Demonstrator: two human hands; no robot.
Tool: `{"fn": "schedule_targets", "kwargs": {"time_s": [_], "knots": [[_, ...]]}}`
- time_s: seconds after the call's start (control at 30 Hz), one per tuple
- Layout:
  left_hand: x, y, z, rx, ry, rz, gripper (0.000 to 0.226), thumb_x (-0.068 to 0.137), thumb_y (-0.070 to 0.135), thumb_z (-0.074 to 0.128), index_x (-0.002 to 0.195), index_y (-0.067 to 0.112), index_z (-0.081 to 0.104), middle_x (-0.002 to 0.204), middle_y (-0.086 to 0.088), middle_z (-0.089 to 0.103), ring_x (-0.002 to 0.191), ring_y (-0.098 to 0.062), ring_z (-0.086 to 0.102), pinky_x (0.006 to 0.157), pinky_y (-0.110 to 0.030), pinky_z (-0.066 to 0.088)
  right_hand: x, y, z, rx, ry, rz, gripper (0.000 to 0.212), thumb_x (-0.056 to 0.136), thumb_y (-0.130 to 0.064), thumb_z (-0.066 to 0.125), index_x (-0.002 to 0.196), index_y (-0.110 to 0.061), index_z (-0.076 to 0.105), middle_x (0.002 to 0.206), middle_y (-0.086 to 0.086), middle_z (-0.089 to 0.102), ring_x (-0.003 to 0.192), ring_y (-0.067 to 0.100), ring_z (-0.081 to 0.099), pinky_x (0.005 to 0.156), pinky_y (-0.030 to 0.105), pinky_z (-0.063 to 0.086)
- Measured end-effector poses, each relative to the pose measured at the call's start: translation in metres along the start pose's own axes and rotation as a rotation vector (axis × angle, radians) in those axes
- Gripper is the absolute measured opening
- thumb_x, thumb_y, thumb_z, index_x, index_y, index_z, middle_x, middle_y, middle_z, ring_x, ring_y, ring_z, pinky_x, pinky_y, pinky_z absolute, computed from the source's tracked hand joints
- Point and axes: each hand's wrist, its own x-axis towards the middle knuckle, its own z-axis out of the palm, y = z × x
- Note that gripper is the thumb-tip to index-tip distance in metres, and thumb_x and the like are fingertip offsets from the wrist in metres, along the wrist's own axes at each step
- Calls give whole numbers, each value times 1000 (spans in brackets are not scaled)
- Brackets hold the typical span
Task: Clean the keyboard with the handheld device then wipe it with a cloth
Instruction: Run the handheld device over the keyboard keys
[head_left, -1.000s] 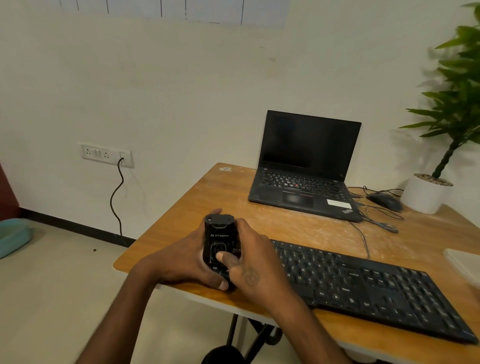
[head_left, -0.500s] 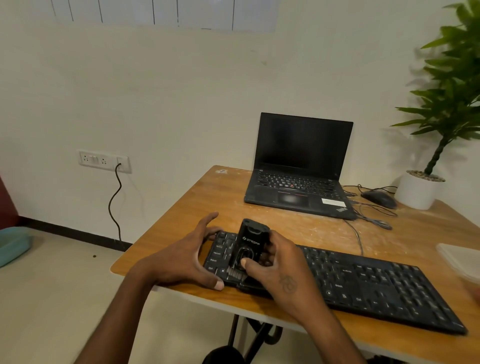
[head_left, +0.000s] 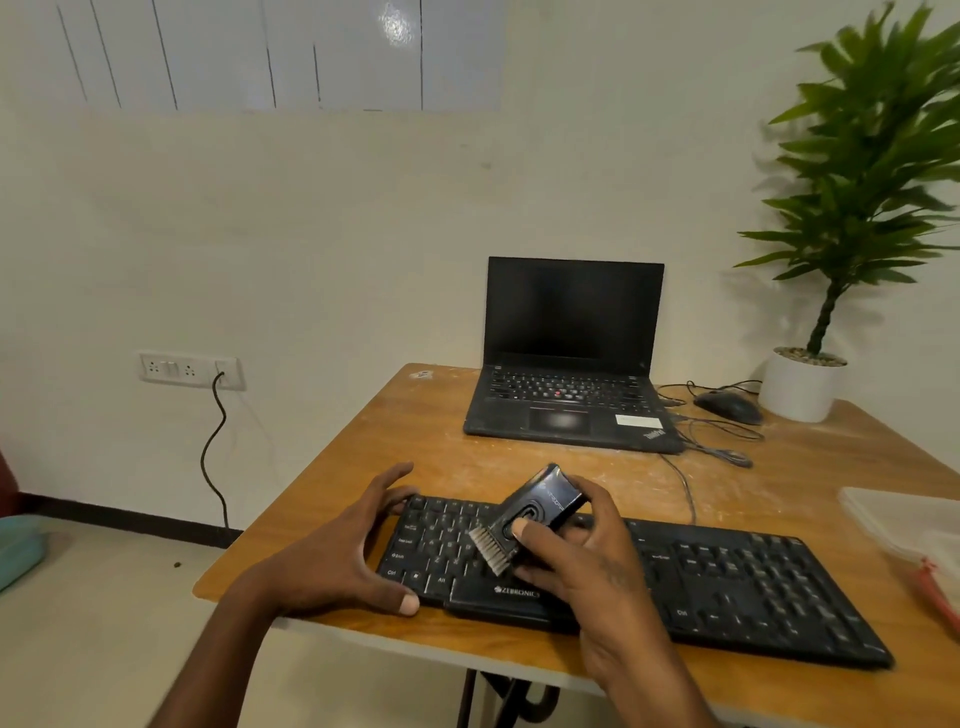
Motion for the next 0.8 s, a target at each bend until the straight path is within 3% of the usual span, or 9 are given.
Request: {"fn": "schedule_targets", "kwargs": {"time_s": [0.1,0.2,0.37,0.5,0.63,0.8], "knots": [[-1,2,1,-14,46,10,121,65,57,91,148,67,4,158,28,27,139,1,40,106,-23,45,-1,-4,-4,199,32,52,64,80,1,78,131,-28,54,101,12,77,94,33,75,71,41,63],[-2,10,9,-66,204,42,108,66,69,83,148,66,14,154,33,33,144,-2,33,105,-24,42,-2,-11,-6,301,53,69,59,79,0,78,129,-20,57,99,12,78,92,34,75,72,43,64],[1,56,38,-151,407,166,85,68,70,77,142,62,37,143,34,48,134,7,45,81,-7,50,-4,-26,-10,397,125,50,53,79,-1,77,126,-17,58,101,14,77,88,33,76,69,39,64],[10,103,68,-169,481,295,79,72,53,87,139,57,47,141,30,54,130,7,51,93,-5,47,-7,-39,-14,446,172,3,56,79,-3,78,127,-18,54,94,15,77,86,32,76,64,35,64],[24,139,96,-155,539,374,73,72,35,89,136,48,56,135,27,61,127,3,56,105,-16,46,-15,-52,-19,420,230,-63,55,80,-4,79,127,-19,53,101,15,76,90,33,76,67,38,64],[36,163,119,-334,550,384,64,70,19,88,129,32,67,127,11,70,119,-10,67,100,-33,56,-27,-67,-30,384,293,-162,60,79,-3,81,125,-30,53,107,8,70,90,27,75,59,31,61]]}}
